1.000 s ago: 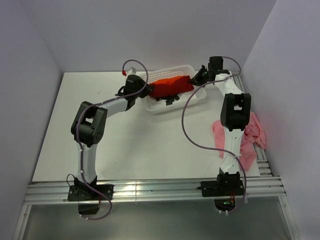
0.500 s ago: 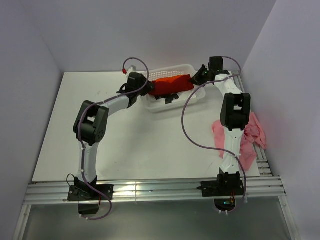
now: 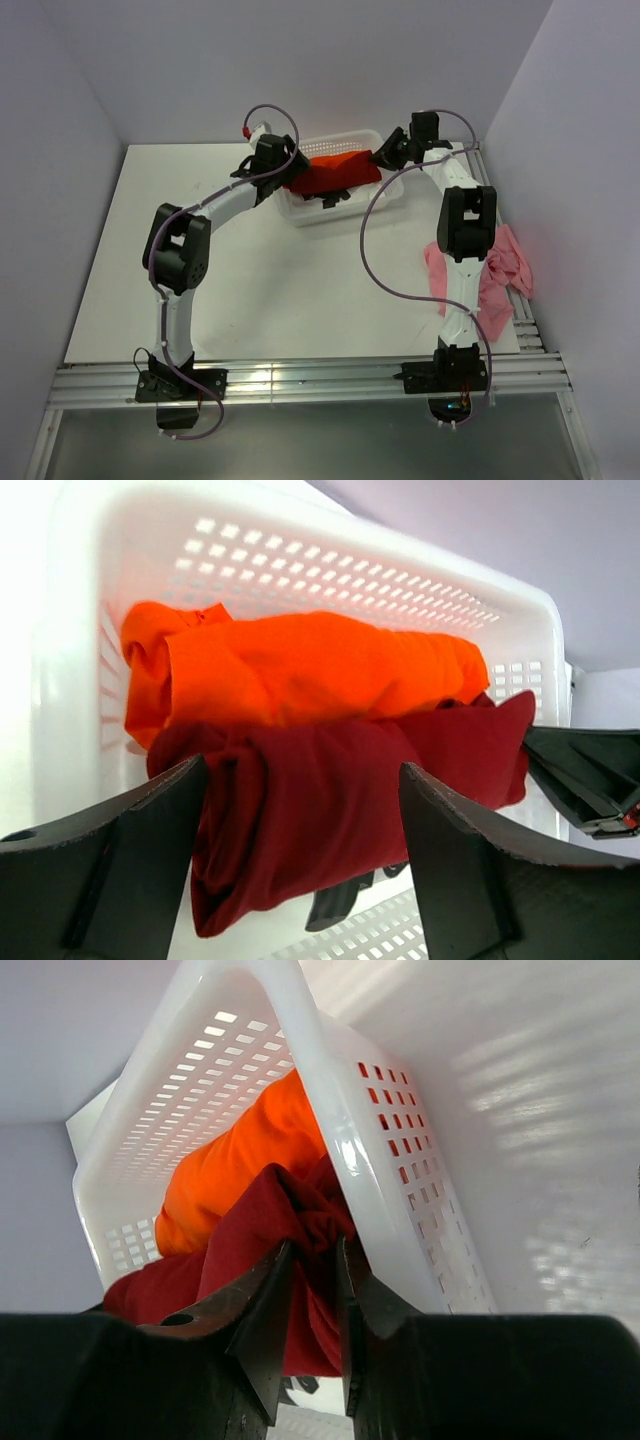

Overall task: Roll the t-shirts
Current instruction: Place the rolled tshirt into the container

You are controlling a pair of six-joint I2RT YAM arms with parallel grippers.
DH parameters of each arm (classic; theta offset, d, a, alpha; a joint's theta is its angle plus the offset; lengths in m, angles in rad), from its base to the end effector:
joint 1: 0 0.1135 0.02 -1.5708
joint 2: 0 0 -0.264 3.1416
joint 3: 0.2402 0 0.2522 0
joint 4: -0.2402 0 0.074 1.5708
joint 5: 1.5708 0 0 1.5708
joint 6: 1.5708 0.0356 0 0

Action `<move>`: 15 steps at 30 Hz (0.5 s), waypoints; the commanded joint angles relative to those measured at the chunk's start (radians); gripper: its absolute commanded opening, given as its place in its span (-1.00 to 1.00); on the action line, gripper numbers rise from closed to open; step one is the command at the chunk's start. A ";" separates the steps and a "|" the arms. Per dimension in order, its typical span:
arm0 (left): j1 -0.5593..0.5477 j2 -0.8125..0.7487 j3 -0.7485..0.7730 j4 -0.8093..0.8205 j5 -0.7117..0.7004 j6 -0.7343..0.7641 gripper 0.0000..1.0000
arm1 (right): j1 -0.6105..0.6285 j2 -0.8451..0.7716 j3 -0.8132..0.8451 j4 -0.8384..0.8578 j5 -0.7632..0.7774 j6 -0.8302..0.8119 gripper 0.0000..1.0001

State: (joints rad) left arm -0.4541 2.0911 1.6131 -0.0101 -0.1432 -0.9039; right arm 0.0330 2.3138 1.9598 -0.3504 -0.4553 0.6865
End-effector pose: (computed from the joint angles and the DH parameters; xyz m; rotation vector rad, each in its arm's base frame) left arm 0.4451 -0.2116 0.2319 -0.5631 2.0507 -0.6837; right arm 0.5291 0.0331 0.2107 0.5125 2.2915 0.8864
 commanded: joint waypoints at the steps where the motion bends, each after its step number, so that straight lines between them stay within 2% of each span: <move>1: -0.004 -0.032 0.080 -0.088 -0.061 0.062 0.62 | -0.004 -0.054 0.010 0.039 0.017 -0.011 -0.37; 4: -0.009 -0.026 0.085 -0.090 -0.062 0.060 0.60 | -0.001 -0.086 -0.021 0.047 0.017 -0.019 -0.35; 8: -0.011 -0.034 0.091 -0.111 -0.082 0.068 0.60 | 0.001 -0.145 -0.065 0.053 0.061 -0.041 -0.21; 15: -0.015 -0.094 0.125 -0.162 -0.131 0.115 0.60 | -0.001 -0.197 -0.067 0.021 0.107 -0.074 -0.20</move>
State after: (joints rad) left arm -0.4618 2.0888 1.6802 -0.1478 -0.2283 -0.8345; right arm 0.0330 2.2196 1.9003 -0.3397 -0.3870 0.6441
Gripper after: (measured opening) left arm 0.802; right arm 0.401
